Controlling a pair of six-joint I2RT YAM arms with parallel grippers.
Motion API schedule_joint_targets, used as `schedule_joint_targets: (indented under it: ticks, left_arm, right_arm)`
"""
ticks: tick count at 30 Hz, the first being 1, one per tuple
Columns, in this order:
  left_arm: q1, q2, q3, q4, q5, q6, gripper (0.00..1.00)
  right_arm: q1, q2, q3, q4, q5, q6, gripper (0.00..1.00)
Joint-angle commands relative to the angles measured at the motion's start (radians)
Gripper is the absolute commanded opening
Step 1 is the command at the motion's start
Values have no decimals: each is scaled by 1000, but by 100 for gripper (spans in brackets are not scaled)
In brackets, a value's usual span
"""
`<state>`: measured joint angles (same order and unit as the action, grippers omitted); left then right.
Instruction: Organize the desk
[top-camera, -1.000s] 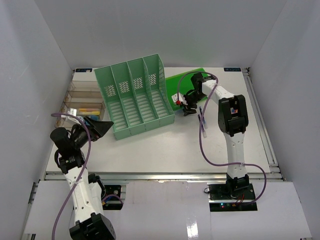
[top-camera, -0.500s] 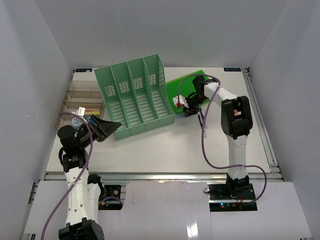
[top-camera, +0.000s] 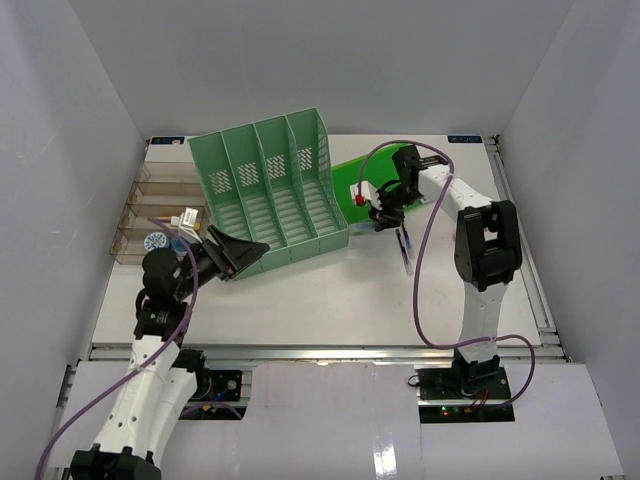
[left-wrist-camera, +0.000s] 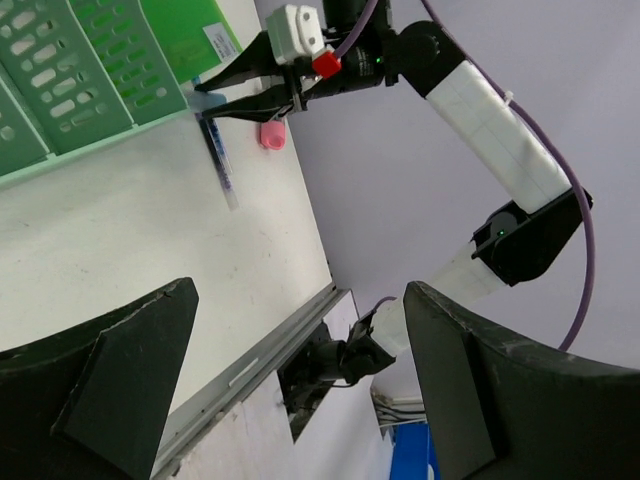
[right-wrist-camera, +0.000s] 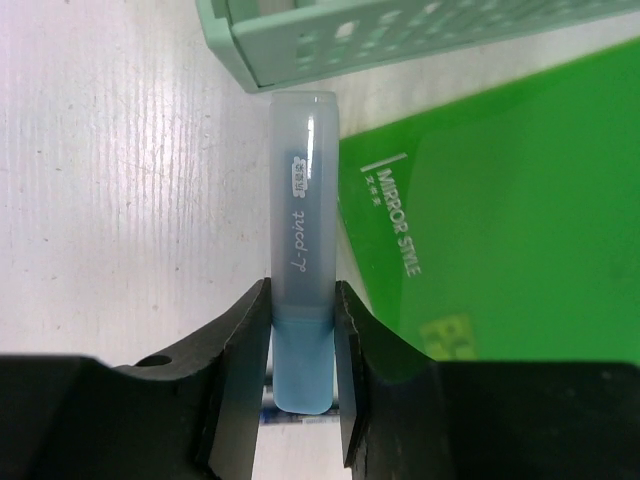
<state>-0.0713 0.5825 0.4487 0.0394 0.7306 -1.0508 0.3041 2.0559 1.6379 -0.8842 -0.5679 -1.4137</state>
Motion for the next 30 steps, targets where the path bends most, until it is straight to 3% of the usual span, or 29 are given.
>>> schedule_joint_targets:
  ticks: [1, 8, 14, 22, 30]
  left_arm:
    - [-129, 88, 25, 87, -139, -22, 95]
    - [-391, 330, 106, 216, -321, -23, 95]
    - [-554, 575, 238, 298, -479, -30, 94]
    - [-658, 832, 395, 392, -675, -101, 94]
    - [-692, 1044, 554, 466, -697, -142, 94]
  right_arm:
    - [-12, -95, -23, 27, 45, 97, 13]
    - [-46, -201, -67, 70, 95, 225, 9]
    - [-98, -314, -125, 71, 3, 308, 8]
    - [-105, -494, -266, 89, -236, 500, 8]
    - [-103, -623, -369, 221, -394, 796, 8]
